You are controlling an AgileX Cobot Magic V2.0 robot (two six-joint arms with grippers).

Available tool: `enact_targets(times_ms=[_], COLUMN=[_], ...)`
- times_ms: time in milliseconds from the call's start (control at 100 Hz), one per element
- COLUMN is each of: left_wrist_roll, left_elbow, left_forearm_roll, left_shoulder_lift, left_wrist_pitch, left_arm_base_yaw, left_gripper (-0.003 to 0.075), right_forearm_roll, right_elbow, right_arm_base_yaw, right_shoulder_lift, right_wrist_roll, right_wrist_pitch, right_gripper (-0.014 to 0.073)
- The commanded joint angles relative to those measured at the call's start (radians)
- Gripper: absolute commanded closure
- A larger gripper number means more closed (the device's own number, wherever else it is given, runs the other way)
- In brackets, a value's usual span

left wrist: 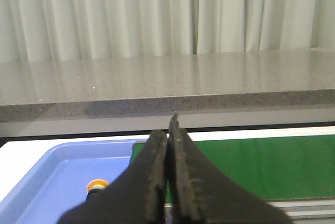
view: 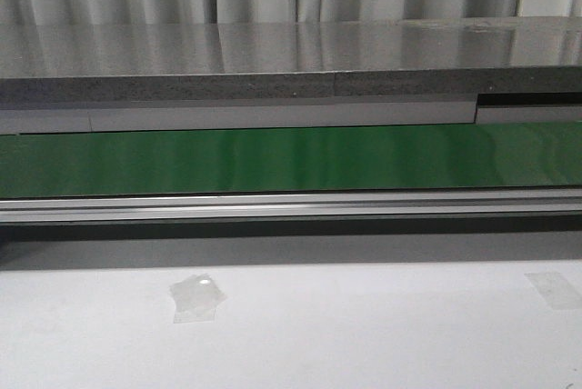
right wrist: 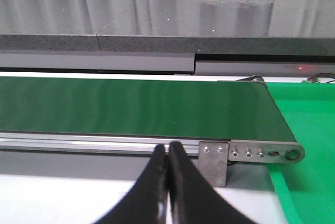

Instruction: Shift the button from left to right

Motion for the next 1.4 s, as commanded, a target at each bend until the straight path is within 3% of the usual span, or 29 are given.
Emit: enact_targets(times_ms=[0, 360, 610, 870, 1390], left_wrist_roll=[-0.011, -0.011, -0.011, -0.011, -0.005], left_elbow=[-0.043, -0.462, -0.747, -0.926, -0.939], left_forearm_roll=[-0.008, -0.029, -0.022, 0.046, 0.076], left_shoulder_lift=[-0.028, 0.130, 0.355, 0.636, 0.914], left_wrist_pitch=[-0.014, 0.413, 0.713, 1.030, 0.993], left_arm_base_yaw=[-0.006, -0.006, -0.006, -0.006, -0.006], left_gripper=[0.0740, 0.0740, 0.0740, 0.0740, 0.0740], right_forearm_roll=[-0.008, -0.008, -0.008, -0.008, -0.008], right_elbow=[-0.016, -0.016, -0.016, -0.016, -0.016], right_arm_base_yaw=[-0.001, -0.001, -0.001, -0.001, -0.001], right_shoulder_lift=[-0.019, -0.019, -0.019, -0.019, -0.019], right_wrist_roll=[-0.006, -0.006, -0.006, -0.006, -0.006], right_wrist_pitch=[-0.084, -0.084, -0.084, -0.084, -0.084], right_gripper=[0.0662, 0.0662, 0.0662, 0.0662, 0.0662])
